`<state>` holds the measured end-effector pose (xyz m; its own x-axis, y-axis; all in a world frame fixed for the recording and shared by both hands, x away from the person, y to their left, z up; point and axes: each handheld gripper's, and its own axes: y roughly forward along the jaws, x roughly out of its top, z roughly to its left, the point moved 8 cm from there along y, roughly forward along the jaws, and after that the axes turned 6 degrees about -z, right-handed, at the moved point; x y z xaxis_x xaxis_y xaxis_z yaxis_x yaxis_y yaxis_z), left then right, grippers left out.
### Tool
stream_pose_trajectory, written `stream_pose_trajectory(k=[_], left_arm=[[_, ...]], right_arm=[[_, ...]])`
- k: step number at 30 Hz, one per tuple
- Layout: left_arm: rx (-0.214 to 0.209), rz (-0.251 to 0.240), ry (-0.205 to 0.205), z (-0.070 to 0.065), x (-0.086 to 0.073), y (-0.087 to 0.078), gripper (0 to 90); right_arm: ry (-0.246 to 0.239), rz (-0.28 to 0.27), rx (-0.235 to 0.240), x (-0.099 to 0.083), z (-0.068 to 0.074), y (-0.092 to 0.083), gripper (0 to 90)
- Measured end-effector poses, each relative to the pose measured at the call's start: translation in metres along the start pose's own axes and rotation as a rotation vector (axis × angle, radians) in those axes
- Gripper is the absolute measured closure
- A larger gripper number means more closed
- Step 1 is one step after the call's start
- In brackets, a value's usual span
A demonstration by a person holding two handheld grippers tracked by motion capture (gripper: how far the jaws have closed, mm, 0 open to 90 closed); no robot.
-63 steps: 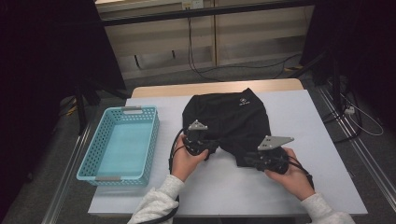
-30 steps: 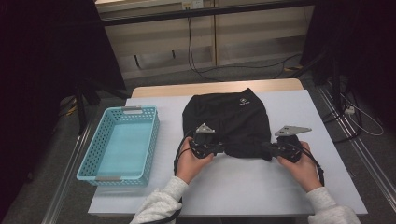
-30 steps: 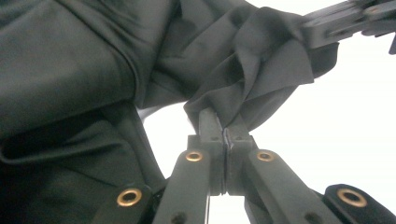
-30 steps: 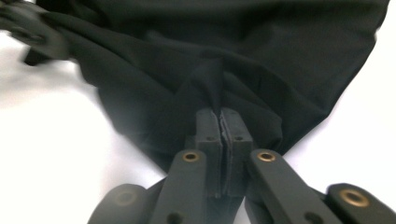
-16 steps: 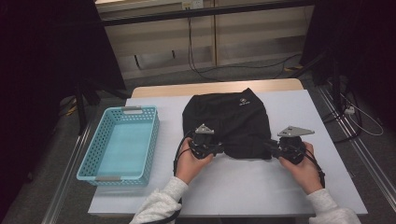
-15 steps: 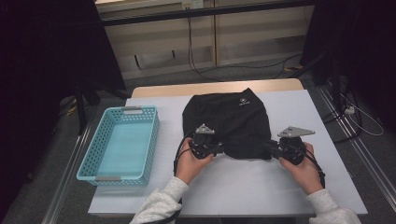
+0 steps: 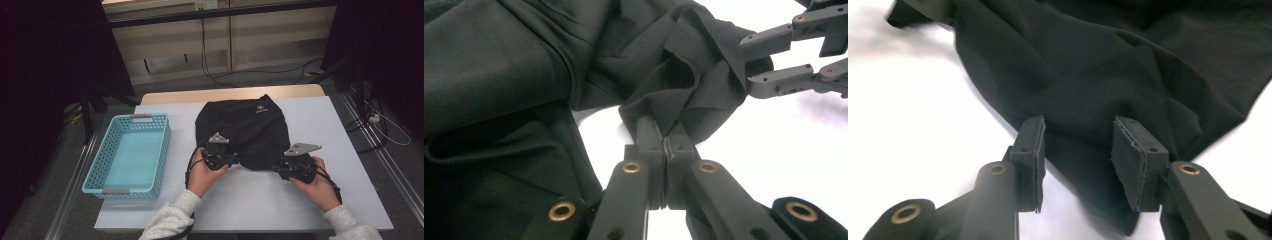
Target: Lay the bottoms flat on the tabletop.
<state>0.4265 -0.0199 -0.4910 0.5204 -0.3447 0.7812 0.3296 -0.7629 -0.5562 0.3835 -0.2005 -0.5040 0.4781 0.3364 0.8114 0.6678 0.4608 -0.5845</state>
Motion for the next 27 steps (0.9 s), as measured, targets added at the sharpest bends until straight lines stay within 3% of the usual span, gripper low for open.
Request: stream_pose_trajectory(k=[3, 7, 10, 17, 20, 27], left_arm=[[0.003, 0.002, 0.001, 0.000, 0.000, 0.001, 89.1], [0.004, 0.001, -0.002, 0.000, -0.001, 0.001, 89.1], [0.004, 0.010, -0.002, 0.000, -0.003, 0.003, 89.1], [0.000, 0.022, 0.005, 0.000, -0.005, 0.003, 89.2], [0.000, 0.023, 0.005, 0.000, -0.005, 0.002, 89.2], [-0.026, 0.028, 0.025, -0.009, -0.005, -0.005, 89.2]], right_arm=[[-0.004, -0.018, 0.015, 0.005, 0.005, 0.000, 51.7], [-0.002, -0.031, -0.013, 0.009, 0.004, 0.004, 43.5], [-0.032, -0.013, -0.052, 0.008, -0.001, 0.013, 48.9], [0.056, -0.023, -0.035, 0.006, -0.016, 0.022, 74.8], [0.056, -0.031, -0.030, 0.006, -0.019, 0.017, 89.2], [0.025, -0.080, 0.011, 0.009, -0.013, -0.011, 90.0]])
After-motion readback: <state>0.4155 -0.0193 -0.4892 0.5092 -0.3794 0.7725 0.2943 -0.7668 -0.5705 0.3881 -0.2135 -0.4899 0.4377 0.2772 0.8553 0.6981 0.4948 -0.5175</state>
